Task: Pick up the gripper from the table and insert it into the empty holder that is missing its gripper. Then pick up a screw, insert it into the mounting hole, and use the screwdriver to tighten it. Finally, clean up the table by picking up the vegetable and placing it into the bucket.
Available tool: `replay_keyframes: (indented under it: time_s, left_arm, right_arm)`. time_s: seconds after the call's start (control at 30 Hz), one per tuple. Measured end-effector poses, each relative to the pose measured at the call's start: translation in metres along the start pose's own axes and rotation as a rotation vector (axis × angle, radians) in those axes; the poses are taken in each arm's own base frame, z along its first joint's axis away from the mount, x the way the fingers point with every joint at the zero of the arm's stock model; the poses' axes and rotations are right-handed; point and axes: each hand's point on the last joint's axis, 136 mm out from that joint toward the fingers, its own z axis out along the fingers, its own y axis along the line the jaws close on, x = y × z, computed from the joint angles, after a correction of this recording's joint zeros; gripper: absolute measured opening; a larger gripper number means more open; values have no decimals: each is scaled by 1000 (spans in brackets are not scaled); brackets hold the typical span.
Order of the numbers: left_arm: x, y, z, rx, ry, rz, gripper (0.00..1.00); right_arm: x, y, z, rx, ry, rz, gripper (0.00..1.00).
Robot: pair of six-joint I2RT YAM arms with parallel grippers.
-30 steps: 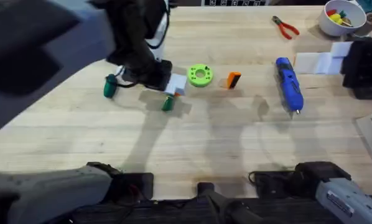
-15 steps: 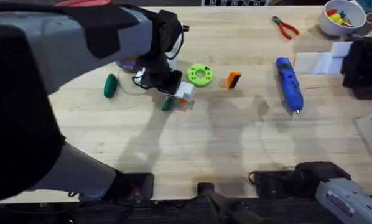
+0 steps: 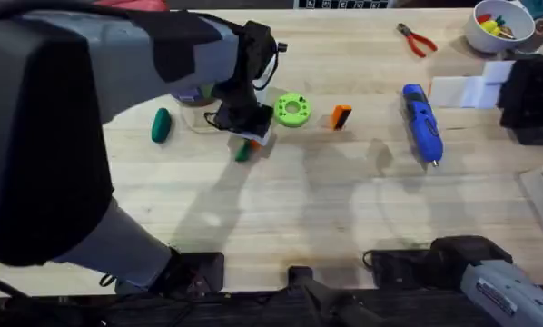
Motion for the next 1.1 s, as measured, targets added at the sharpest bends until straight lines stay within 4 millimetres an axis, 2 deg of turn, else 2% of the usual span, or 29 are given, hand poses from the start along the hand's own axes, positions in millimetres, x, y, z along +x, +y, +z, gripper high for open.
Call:
replay_keyframes:
  time_s: [0.03, 0.07, 0.43, 0.6, 0.67, 0.73, 0.77, 0.87, 1.0, 1.1]
  left_arm:
    - [-1, 0, 0, -1, -3, 2, 18]
    - [-1, 0, 0, -1, -5, 2, 13]
    - [-1, 0, -1, -2, -3, 1, 15]
    - [5, 5, -7, -24, 23, -6, 15]
    - [6, 5, -17, -26, 4, -7, 15]
    - [3, 5, -36, -30, -48, -4, 15]
    - [1, 7, -73, -44, -149, -1, 14]
    - [5, 9, -103, -59, -227, 0, 14]
    - [15, 13, -125, -72, -277, -4, 14]
    - [18, 15, -133, -79, -297, -8, 14]
  right_arm:
    - [0, 0, 0, 0, 0, 0, 994]
    - [0, 0, 0, 0, 0, 0, 994]
    - [0, 0, 0, 0, 1, 0, 994]
    - [0, 0, 0, 0, 0, 0, 994]
    - [0, 0, 0, 0, 0, 0, 994]
    - [0, 0, 0, 0, 0, 0, 994]
    - [0, 0, 0, 0, 0, 0, 994]
    - [0, 0, 0, 0, 0, 0, 993]
    - [0, 0, 0, 0, 0, 0, 993]
    - [0, 0, 0, 0, 0, 0, 994]
